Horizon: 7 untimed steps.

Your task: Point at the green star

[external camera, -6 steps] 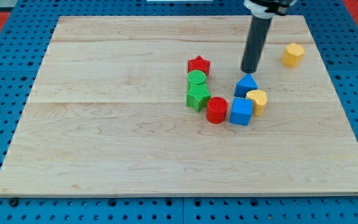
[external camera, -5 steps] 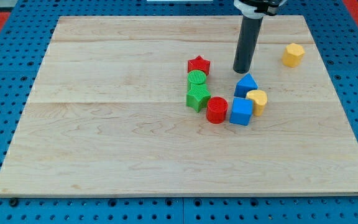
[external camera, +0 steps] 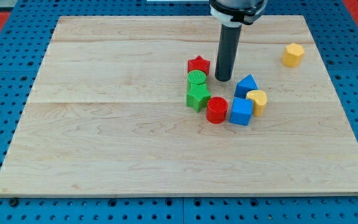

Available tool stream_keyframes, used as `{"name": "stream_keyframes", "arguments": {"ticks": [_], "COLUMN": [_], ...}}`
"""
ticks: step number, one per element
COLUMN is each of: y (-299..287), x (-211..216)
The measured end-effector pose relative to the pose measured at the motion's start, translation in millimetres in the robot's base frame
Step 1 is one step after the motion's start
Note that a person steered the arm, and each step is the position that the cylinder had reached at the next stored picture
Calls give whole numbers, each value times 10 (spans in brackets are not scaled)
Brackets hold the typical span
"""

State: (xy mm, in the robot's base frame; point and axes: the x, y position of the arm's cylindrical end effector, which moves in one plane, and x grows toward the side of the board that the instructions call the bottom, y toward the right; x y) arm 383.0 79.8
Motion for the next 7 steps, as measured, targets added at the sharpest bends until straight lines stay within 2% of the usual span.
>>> {"name": "stream_keyframes", "arguments": {"ticks": [7], "y": [-117], "x": [320]}}
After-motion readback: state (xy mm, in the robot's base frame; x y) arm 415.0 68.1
